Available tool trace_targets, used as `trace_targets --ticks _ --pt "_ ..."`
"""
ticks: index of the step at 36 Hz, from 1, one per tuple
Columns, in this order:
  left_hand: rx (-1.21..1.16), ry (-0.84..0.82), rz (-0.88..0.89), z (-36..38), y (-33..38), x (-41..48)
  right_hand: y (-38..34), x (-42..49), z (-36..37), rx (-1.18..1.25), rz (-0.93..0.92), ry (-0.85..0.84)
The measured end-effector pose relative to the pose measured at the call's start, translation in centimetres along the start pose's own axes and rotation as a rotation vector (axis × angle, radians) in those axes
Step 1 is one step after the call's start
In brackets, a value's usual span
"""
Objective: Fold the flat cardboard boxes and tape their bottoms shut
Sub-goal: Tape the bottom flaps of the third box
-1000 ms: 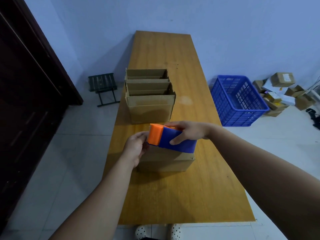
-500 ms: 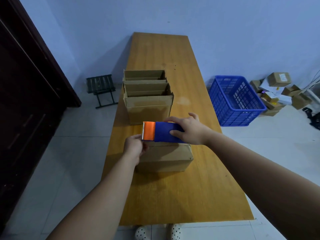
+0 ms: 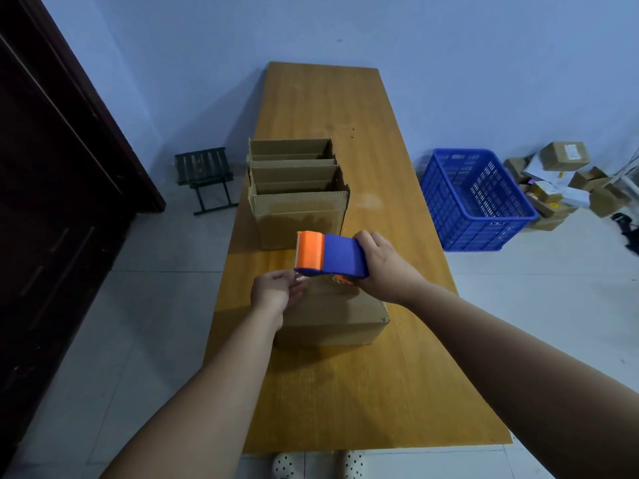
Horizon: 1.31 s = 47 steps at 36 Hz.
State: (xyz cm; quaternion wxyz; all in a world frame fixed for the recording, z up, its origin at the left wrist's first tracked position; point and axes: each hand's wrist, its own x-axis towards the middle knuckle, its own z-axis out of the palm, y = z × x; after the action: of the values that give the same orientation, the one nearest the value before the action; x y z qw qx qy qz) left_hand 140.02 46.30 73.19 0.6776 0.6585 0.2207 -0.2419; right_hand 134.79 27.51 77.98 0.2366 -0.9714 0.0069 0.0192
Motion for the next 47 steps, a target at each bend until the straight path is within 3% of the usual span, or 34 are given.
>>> trace_targets --ticks 5,12,17,20,32,47 --pt "-0.101 -0.024 -0.062 -0.1 0.4 -0.1 1.1 -0.7 0.3 0.313 0.161 -0.008" --pt "-0.085 -0.037 -0.065 -0.4 0.6 -0.3 0.1 -1.5 1.2 0.5 0.221 0.135" --pt "-0.155 -0.027 -0.063 -0.5 0.9 -0.6 -1.1 -1.8 2.6 0.637 0.243 0.045" --pt "-0.178 0.004 -0.041 -1.6 0.6 -0.8 -0.8 -1.9 3.3 0.621 0.267 0.019" --pt "0.178 0.181 0.168 -3.5 -0.8 -1.6 -0.9 -1.3 3.9 0.497 0.295 -0.003" --pt "0.057 0.312 -0.009 -4.0 -1.7 -1.4 -3.7 -1.1 5.5 0.263 0.358 0.129"
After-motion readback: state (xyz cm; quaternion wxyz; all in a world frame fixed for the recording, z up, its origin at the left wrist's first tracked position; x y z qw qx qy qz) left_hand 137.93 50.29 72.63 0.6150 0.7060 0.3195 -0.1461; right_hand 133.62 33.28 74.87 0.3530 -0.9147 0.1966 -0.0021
